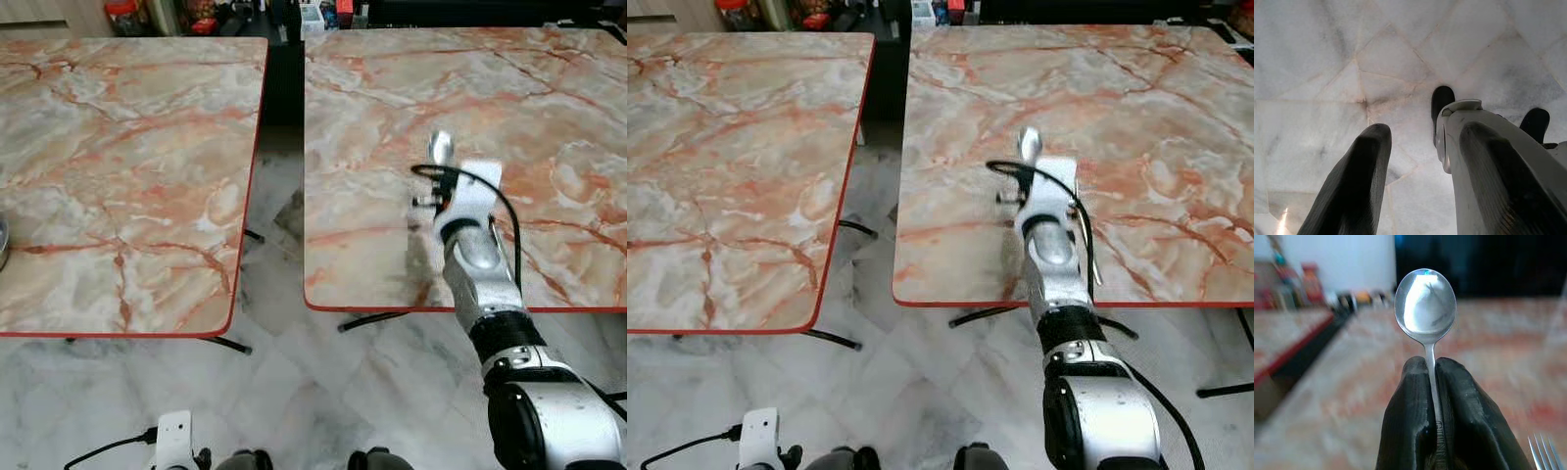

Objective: Setting the table

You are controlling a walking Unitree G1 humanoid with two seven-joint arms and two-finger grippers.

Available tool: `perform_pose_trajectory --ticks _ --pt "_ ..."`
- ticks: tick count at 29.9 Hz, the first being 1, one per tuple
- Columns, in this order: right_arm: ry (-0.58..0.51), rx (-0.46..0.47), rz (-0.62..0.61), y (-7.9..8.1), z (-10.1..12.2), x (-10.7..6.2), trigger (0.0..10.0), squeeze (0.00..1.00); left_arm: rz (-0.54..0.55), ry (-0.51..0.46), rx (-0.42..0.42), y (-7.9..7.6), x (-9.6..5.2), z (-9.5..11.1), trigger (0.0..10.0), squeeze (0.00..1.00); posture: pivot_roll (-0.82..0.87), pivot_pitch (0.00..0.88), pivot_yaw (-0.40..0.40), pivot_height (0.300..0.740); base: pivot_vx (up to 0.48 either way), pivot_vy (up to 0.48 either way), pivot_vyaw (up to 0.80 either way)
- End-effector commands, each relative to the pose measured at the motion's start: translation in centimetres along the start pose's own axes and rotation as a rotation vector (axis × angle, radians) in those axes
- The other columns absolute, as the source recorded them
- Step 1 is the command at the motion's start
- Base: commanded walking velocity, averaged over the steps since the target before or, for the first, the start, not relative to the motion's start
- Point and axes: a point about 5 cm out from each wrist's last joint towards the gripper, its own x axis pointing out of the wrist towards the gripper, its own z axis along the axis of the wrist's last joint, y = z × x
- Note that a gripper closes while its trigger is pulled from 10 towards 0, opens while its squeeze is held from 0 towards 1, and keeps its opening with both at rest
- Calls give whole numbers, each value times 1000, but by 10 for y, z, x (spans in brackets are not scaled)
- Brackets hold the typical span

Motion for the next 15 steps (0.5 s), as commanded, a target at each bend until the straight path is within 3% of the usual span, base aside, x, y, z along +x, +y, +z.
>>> perform_pose_trajectory --ticks 1,15 --pt "-75 -22 16 5 12 -3 10000 0 24 43 -2 7 -2 -11 10000 0 -5 180 7 711 0 480 0" --pt "-103 -25 45 14 23 -10 10000 0 25 47 -3 8 -2 -12 10000 0 -3 182 4 711 0 480 0"
